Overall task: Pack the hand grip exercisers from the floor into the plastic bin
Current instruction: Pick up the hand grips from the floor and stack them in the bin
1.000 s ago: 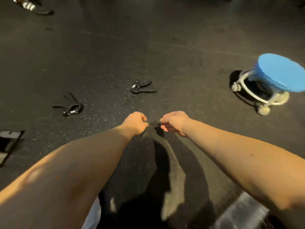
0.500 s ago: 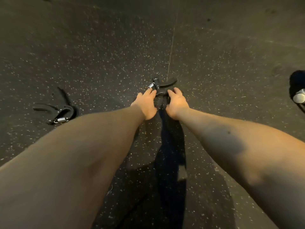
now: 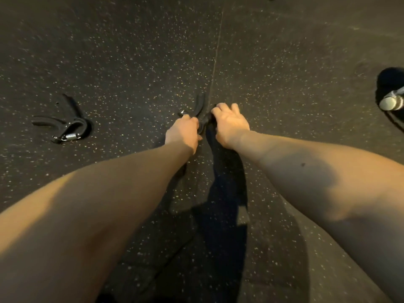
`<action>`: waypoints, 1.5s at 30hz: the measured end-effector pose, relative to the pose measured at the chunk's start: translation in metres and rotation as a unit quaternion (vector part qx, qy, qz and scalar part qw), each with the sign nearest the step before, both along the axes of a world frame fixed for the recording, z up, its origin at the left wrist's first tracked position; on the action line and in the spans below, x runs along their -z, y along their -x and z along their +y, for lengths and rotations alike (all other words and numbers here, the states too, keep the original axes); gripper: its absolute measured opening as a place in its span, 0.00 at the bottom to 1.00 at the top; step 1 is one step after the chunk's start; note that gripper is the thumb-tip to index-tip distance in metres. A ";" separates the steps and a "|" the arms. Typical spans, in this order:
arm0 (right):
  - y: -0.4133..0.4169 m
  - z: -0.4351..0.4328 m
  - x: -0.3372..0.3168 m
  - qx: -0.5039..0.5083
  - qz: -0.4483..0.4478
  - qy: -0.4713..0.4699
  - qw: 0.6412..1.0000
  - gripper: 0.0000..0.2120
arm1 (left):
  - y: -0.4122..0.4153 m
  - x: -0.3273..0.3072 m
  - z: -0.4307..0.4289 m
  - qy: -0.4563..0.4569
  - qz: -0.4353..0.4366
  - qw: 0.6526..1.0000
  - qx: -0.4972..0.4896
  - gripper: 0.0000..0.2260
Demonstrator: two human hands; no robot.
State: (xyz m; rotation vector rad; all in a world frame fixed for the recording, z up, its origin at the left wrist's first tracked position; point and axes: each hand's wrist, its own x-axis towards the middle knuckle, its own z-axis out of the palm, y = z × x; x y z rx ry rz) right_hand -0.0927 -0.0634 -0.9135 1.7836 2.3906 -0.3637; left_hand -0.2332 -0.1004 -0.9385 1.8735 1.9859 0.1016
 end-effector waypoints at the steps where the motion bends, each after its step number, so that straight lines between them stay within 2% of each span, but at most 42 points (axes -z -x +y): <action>1: -0.003 -0.011 -0.003 -0.008 -0.005 0.004 1.000 0.30 | -0.002 -0.001 -0.010 -0.002 0.006 1.000 -0.003 0.12; 5: -0.012 -0.062 -0.020 -0.023 -0.020 0.093 0.995 0.34 | -0.003 -0.016 -0.064 0.004 0.050 0.998 0.042 0.15; 7: -0.020 -0.094 -0.033 -0.027 -0.025 0.134 0.990 0.37 | -0.001 -0.032 -0.093 -0.004 0.042 0.997 0.065 0.15; 11: -0.039 -0.164 -0.078 -0.008 0.023 0.184 0.983 0.37 | -0.004 -0.096 -0.146 -0.008 0.059 0.989 0.135 0.11; 18: -0.092 -0.276 -0.188 0.055 0.119 0.142 0.981 0.37 | -0.043 -0.232 -0.196 0.027 0.084 0.950 0.301 0.07; 20: -0.116 -0.297 -0.211 0.074 0.129 0.122 0.981 0.36 | -0.062 -0.266 -0.209 0.021 0.065 0.934 0.350 0.03; 22: -0.143 -0.316 -0.234 0.099 0.121 0.092 0.983 0.34 | -0.082 -0.290 -0.227 0.003 0.044 0.915 0.400 0.06; 25: -0.192 -0.353 -0.261 0.164 0.122 0.065 0.977 0.32 | -0.113 -0.309 -0.261 -0.038 0.010 0.876 0.480 0.04; 28: -0.239 -0.396 -0.275 0.252 0.181 0.111 0.944 0.30 | -0.140 -0.314 -0.292 -0.069 -0.041 0.834 0.546 0.02; 30: -0.262 -0.425 -0.275 0.327 0.291 0.155 0.886 0.30 | -0.154 -0.313 -0.308 -0.088 -0.062 0.814 0.571 0.01; 32: -0.282 -0.458 -0.272 0.404 0.384 0.174 0.812 0.28 | -0.172 -0.308 -0.327 -0.104 -0.081 0.797 0.589 0.02; 33: -0.290 -0.473 -0.271 0.429 0.411 0.171 0.786 0.26 | -0.181 -0.305 -0.337 -0.110 -0.093 0.787 0.600 0.04; 35: -0.302 -0.499 -0.264 0.459 0.439 0.160 0.755 0.23 | -0.197 -0.296 -0.357 -0.116 -0.111 0.765 0.624 0.08; 38: -0.320 -0.536 -0.250 0.453 0.447 0.134 0.760 0.09 | -0.219 -0.275 -0.379 -0.122 -0.117 0.743 0.647 0.03; 39: -0.327 -0.547 -0.243 0.451 0.442 0.125 0.765 0.07 | -0.225 -0.269 -0.384 -0.121 -0.117 0.742 0.649 0.04; 42: -0.345 -0.578 -0.225 0.479 0.458 0.120 0.739 0.19 | -0.240 -0.250 -0.399 -0.112 -0.124 0.724 0.669 0.07; 45: -0.356 -0.599 -0.211 0.479 0.486 0.132 0.719 0.18 | -0.249 -0.239 -0.413 -0.110 -0.120 0.698 0.697 0.09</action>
